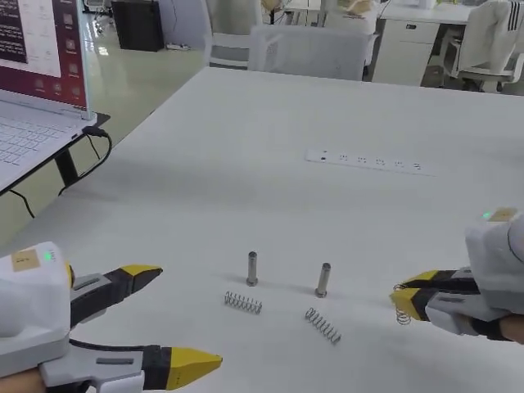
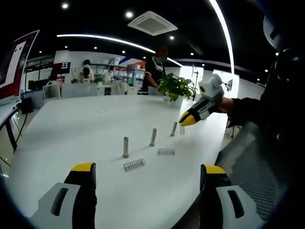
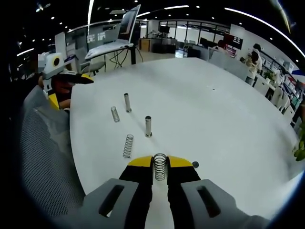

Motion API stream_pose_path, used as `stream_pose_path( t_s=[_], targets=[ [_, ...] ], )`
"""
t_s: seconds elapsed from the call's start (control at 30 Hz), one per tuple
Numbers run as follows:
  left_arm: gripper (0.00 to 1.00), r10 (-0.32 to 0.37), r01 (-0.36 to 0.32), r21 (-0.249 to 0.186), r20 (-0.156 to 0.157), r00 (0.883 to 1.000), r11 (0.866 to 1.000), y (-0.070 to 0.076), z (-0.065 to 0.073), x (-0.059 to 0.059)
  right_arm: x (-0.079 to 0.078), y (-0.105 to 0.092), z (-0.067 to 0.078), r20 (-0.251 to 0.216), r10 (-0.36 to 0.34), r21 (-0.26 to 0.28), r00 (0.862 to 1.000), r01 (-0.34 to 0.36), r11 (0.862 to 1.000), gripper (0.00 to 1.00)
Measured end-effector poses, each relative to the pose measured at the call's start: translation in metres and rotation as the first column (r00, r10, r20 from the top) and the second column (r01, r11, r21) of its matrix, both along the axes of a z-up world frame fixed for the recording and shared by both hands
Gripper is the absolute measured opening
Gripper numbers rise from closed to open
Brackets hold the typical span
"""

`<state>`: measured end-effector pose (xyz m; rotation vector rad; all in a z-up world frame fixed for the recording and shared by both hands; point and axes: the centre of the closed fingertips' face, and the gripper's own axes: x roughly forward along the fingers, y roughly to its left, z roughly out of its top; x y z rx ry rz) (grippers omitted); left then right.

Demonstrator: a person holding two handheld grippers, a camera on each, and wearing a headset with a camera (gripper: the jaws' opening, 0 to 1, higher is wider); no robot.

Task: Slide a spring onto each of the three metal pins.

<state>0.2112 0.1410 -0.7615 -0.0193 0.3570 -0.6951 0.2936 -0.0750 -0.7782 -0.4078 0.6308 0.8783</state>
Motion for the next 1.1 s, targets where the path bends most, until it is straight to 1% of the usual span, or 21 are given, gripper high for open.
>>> stream_pose_path(
  t_s=[0.07, 0.13, 0.23, 0.27, 0.33, 0.37, 0.4, 0.53, 0.67, 0.73, 0.77, 0.93, 1.0, 1.1],
  targets=[
    [0.87, 0.000, 0.000, -0.001, 0.000, 1.000, 1.000, 0.000, 0.000, 0.000, 0.000, -0.002, 0.002, 0.009, 0.000, 0.016, 1.000, 0.000, 1.000, 0.08],
    [0.87, 0.000, 0.000, 0.000, 0.000, 1.000, 1.000, 0.000, 0.000, 0.000, 0.000, -0.002, 0.006, 0.022, 0.005, 0.050, 1.000, -0.006, 0.999, 0.08],
    [0.87, 0.001, -0.001, -0.002, 0.001, 1.000, 1.000, 0.000, 0.000, 0.001, -0.001, -0.005, 0.009, 0.037, 0.005, 0.079, 0.999, -0.008, 0.997, 0.08],
    [0.87, 0.001, -0.001, -0.002, 0.001, 1.000, 1.000, 0.000, 0.000, 0.001, -0.001, -0.006, 0.011, 0.043, -0.002, 0.096, 0.999, -0.002, 0.995, 0.08],
    [0.87, 0.002, -0.002, -0.003, 0.001, 1.000, 1.000, 0.000, 0.000, 0.001, -0.002, -0.008, 0.012, 0.060, 0.001, 0.109, 0.998, -0.007, 0.994, 0.08],
    [0.87, 0.002, -0.002, -0.003, 0.001, 1.000, 1.000, 0.000, 0.000, 0.001, -0.002, -0.009, 0.011, 0.061, -0.002, 0.111, 0.998, -0.005, 0.994, 0.08],
    [0.87, 0.002, -0.002, -0.003, 0.001, 1.000, 1.000, 0.000, 0.000, 0.001, -0.003, -0.010, 0.012, 0.074, 0.001, 0.123, 0.997, -0.010, 0.992, 0.08],
    [0.87, 0.002, -0.002, -0.003, 0.002, 1.000, 1.000, 0.000, 0.000, 0.001, -0.003, -0.015, 0.012, 0.093, -0.007, 0.136, 0.996, -0.005, 0.991, 0.08],
    [0.87, 0.003, -0.003, -0.003, 0.001, 1.000, 1.000, 0.000, 0.000, 0.001, -0.004, -0.017, 0.018, 0.124, -0.009, 0.178, 0.992, -0.014, 0.984, 0.08],
    [0.87, 0.004, -0.004, -0.003, 0.000, 1.000, 1.000, 0.000, 0.000, 0.001, -0.004, -0.018, 0.022, 0.140, -0.013, 0.188, 0.990, -0.014, 0.982, 0.08],
    [0.87, 0.004, -0.004, -0.003, 0.000, 1.000, 1.000, 0.000, 0.000, 0.001, -0.003, -0.017, 0.026, 0.165, -0.012, 0.198, 0.986, -0.021, 0.980, 0.08],
    [0.87, 0.005, -0.005, -0.003, -0.002, 1.000, 1.000, 0.001, 0.000, 0.001, 0.009, -0.022, 0.034, 0.202, -0.052, 0.219, 0.978, 0.007, 0.976, 0.08],
    [0.87, 0.007, -0.007, -0.002, -0.002, 1.000, 1.000, 0.001, 0.000, 0.001, 0.014, -0.024, 0.037, 0.204, -0.070, 0.235, 0.976, 0.021, 0.972, 0.08],
    [0.87, 0.008, -0.008, -0.002, -0.003, 1.000, 1.000, 0.002, -0.001, 0.001, 0.021, -0.026, 0.039, 0.215, -0.086, 0.242, 0.973, 0.032, 0.970, 0.08]
  ],
)
